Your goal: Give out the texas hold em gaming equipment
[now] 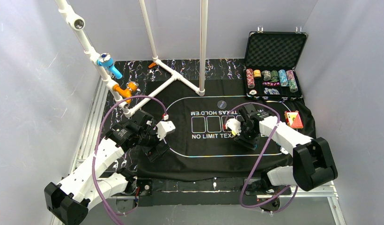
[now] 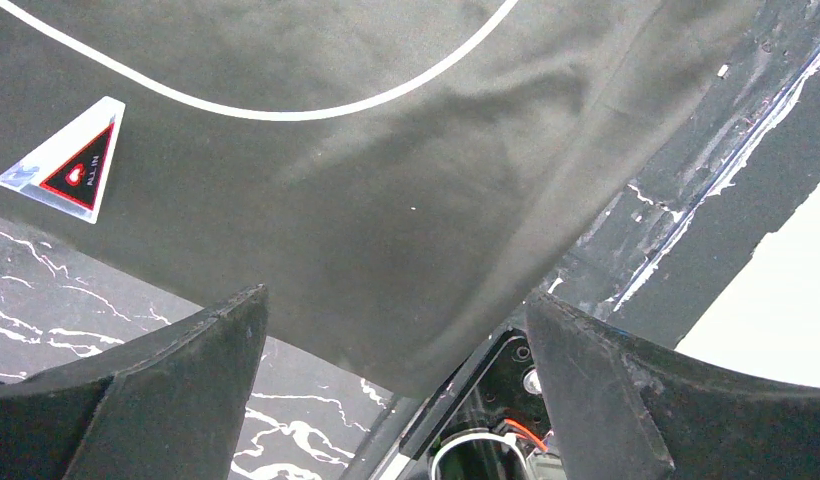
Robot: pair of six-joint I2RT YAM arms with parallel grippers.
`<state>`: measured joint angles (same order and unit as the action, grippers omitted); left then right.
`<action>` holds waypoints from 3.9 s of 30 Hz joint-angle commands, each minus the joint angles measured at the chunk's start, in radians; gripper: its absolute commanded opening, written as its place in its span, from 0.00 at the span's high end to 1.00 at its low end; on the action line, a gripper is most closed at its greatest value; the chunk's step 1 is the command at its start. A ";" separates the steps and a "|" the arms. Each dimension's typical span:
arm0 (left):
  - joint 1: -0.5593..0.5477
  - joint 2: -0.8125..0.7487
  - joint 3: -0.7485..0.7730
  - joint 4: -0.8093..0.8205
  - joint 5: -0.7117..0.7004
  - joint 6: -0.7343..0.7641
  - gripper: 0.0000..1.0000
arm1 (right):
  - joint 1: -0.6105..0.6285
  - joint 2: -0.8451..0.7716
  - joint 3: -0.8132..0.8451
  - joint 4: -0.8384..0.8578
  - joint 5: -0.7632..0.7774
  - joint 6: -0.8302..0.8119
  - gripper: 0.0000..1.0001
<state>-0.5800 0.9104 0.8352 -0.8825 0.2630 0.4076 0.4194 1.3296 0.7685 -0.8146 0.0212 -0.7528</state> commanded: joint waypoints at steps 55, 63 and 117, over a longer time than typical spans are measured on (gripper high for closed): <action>-0.004 -0.009 0.014 -0.003 0.003 -0.001 0.01 | -0.002 0.318 0.216 0.235 -0.092 0.266 0.36; -0.004 -0.015 0.038 -0.014 0.005 -0.018 0.01 | 0.000 0.250 0.235 0.211 -0.095 0.253 0.55; 0.115 -0.263 0.170 -0.099 0.137 -0.076 0.01 | 0.677 0.675 0.703 0.203 -0.173 0.423 0.54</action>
<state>-0.4702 0.6407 1.0016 -0.9798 0.3710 0.3225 1.0870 1.9907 1.4326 -0.6025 -0.1375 -0.3424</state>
